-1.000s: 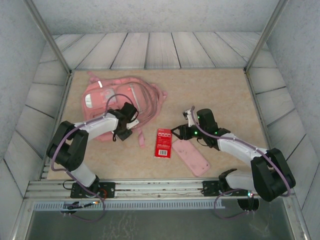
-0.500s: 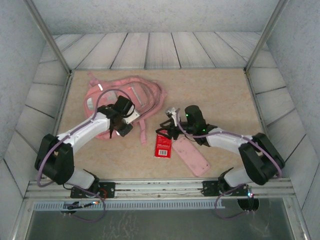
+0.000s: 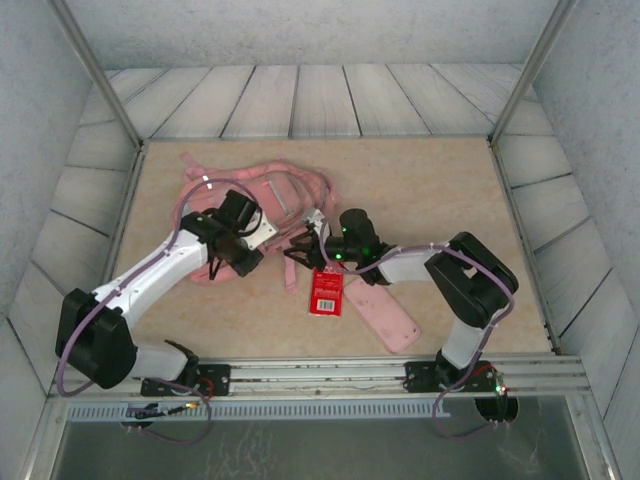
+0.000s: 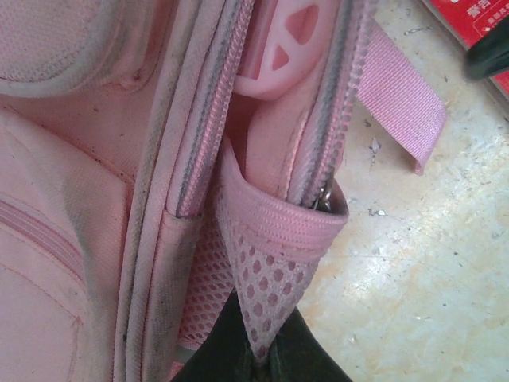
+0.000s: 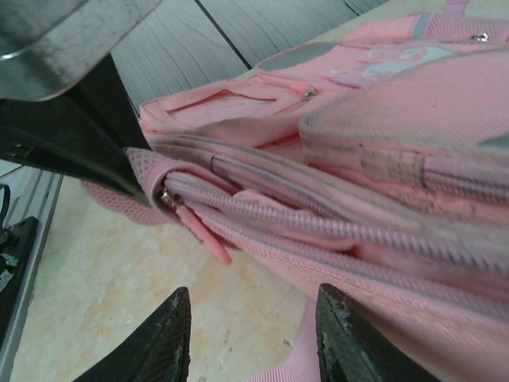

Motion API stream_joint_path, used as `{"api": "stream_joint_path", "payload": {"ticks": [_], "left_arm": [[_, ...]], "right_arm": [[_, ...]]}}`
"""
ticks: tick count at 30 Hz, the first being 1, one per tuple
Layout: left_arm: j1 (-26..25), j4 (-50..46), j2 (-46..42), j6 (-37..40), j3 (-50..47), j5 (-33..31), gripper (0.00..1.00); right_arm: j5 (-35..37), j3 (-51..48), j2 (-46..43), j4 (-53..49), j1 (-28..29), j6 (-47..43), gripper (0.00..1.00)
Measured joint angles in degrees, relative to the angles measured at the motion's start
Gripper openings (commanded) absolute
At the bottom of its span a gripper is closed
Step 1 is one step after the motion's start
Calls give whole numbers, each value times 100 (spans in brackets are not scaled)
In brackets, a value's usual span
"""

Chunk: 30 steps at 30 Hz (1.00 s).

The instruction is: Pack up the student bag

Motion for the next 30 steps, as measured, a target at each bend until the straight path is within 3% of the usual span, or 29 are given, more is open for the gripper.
{"api": "stream_joint_path", "payload": {"ticks": [15,30], "left_arm": [[4,-55,-282,2,0,197,0],[4,-57,-282,26,0,195,0]], "right_arm": [[114,339,474,302,424,-42,38],[72,332,444,286,481,-90,36]]}}
